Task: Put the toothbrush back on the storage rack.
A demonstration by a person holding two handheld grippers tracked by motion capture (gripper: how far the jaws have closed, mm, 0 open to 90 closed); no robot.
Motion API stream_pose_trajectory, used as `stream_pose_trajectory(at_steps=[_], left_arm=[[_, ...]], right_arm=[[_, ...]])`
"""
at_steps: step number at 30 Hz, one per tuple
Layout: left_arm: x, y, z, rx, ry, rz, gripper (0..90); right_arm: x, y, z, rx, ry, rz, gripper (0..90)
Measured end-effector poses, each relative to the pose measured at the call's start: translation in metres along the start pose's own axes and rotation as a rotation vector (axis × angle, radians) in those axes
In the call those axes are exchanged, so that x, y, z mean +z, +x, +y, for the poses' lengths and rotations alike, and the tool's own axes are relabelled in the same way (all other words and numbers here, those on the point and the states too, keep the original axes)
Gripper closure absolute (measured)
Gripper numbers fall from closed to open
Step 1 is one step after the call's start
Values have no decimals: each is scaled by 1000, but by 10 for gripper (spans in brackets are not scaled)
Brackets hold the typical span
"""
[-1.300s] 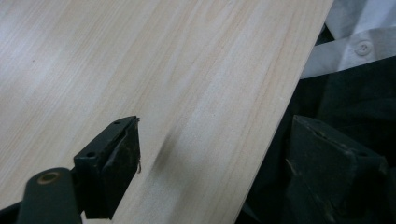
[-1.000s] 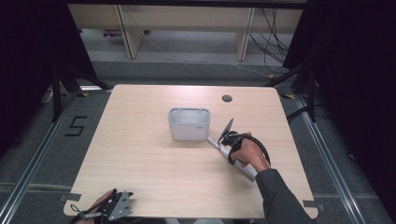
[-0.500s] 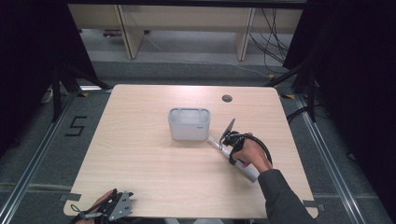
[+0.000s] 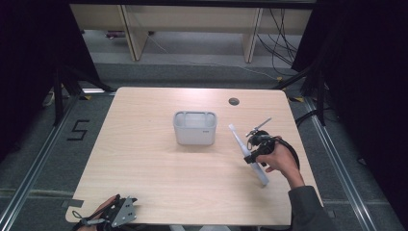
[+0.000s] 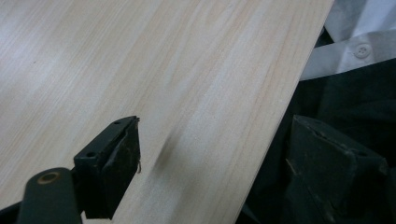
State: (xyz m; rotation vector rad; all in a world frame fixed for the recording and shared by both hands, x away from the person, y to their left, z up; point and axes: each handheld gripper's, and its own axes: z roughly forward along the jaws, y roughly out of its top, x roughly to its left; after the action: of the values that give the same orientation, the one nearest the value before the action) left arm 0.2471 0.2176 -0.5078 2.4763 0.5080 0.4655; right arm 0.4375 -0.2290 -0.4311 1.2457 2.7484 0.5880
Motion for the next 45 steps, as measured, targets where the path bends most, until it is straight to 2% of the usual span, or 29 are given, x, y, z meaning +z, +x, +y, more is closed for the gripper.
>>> stream_pose_trajectory(at_steps=[6,7,8,9,10,13,14,17,19,20,21,22,26,27,29,32,35,36,37,39,40,42,44,45], left_arm=[[1,-1,0,-7,2,-1,168],[1,-1,0,-6,1,-1,168],[1,-1,0,-6,1,-2,168],[1,-1,0,-6,1,-2,168],[1,0,0,-5,3,1,168],[1,-1,0,-6,1,-2,168],[1,-1,0,-5,1,-3,168],[0,0,0,-4,1,1,168],[0,0,0,-1,0,0,168],[0,0,0,-1,0,0,168],[0,0,0,-3,-2,3,168],[0,0,0,-4,-5,2,168],[-1,0,0,1,-7,-1,168],[0,0,0,1,-6,1,168],[-1,0,0,1,-6,1,168],[0,0,0,-3,-5,4,168],[-1,0,0,-2,-6,1,168],[0,0,0,-3,-7,3,168],[0,0,0,-4,-6,4,168],[-1,0,0,-3,-7,2,168],[-1,0,0,-2,-8,1,168],[-1,0,0,-4,-9,2,167],[-1,0,0,-2,-7,2,167],[-1,0,0,-1,-7,1,168]], right_arm=[[-22,-3,-15,56,-160,35,666],[-25,-4,-17,67,-158,45,666],[-27,-4,-18,69,-188,44,666],[-27,-5,-19,58,-236,60,666],[-29,-6,-19,42,-241,51,666],[-29,-6,-19,28,-311,38,666],[-29,-4,-18,35,-321,38,666],[-28,-3,-14,13,-374,25,665],[-28,1,-11,31,-383,30,666],[-27,1,-9,19,-411,27,666],[-28,2,-7,14,-413,27,666],[-27,4,-6,25,-432,28,665],[-30,7,0,5,-445,34,666],[-29,8,4,9,-485,20,665],[-32,8,6,0,-473,33,666],[-33,12,14,-4,-525,26,665],[-35,14,18,6,-526,32,665],[-34,14,23,-13,-550,14,665],[-35,16,25,10,-544,23,665],[-34,15,30,-24,-578,22,665],[-34,17,32,3,-581,33,665],[-36,18,36,-13,-583,21,665],[-35,18,41,-22,-617,-2,665],[-36,19,42,-13,-606,7,665]])
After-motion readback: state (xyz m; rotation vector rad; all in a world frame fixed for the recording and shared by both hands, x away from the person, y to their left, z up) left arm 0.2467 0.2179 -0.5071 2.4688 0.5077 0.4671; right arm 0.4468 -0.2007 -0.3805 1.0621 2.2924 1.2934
